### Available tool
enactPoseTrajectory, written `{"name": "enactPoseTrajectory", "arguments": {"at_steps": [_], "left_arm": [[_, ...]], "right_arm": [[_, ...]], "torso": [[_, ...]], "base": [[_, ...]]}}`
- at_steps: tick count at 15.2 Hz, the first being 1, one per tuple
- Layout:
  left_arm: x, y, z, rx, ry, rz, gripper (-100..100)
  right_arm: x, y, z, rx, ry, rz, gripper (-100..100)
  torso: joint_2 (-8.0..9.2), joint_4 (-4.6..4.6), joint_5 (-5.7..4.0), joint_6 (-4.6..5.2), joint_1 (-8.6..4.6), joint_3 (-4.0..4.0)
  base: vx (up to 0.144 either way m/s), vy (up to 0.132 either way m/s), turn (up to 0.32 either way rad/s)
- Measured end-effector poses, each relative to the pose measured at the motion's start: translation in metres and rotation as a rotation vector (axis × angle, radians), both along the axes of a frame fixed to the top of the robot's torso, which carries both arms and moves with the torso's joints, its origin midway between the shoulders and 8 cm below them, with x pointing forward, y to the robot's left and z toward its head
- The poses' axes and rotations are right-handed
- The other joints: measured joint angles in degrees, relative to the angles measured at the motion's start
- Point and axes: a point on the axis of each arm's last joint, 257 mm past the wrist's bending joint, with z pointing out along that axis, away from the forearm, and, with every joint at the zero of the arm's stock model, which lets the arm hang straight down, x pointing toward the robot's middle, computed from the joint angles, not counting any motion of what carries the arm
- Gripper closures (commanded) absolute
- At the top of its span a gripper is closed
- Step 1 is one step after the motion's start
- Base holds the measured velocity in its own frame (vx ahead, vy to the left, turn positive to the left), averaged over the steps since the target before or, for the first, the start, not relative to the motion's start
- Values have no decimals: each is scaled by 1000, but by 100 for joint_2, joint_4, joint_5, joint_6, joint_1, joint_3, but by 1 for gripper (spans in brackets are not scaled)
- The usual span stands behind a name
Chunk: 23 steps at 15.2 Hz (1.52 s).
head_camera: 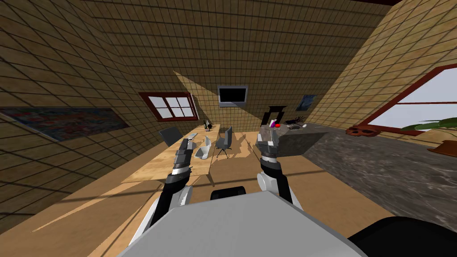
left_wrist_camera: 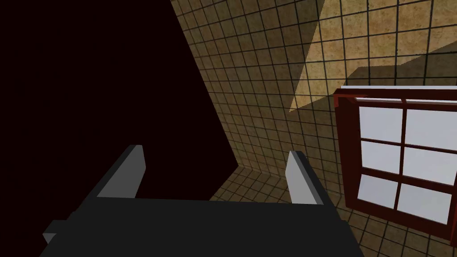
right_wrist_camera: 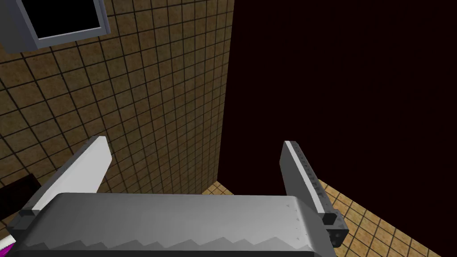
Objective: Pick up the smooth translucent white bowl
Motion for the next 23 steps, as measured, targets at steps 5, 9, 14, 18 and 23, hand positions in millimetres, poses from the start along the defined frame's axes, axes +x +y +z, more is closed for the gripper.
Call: {"name": "enactPoseTrajectory", "arguments": {"at_steps": [5, 9, 14, 18, 23], "left_arm": [[7, 4, -20, 36, 73, -22, -100], [15, 10, -34, 45, 139, -26, -100], [27, 26, -65, 44, 258, -23, -100], [34, 42, -89, 35, 352, -12, -100], [38, 57, -116, 19, 459, 4, -100]], "right_arm": [[0, 0, 0, 0, 0, 0, 0], [0, 0, 0, 0, 0, 0, 0], [0, 0, 0, 0, 0, 0, 0], [0, 0, 0, 0, 0, 0, 0], [0, 0, 0, 0, 0, 0, 0]], "torso": [[0, 0, 0, 1, 0, 0], [-1, 0, 0, 1, -1, -1], [-2, -1, 0, 1, -1, -2], [-3, -1, 0, 1, 0, -2], [-4, -1, 0, 1, 0, -2]], "base": [[1, -6, -75], [3, -7, -52], [6, -8, -103], [7, -4, -81], [8, -3, -109]]}}
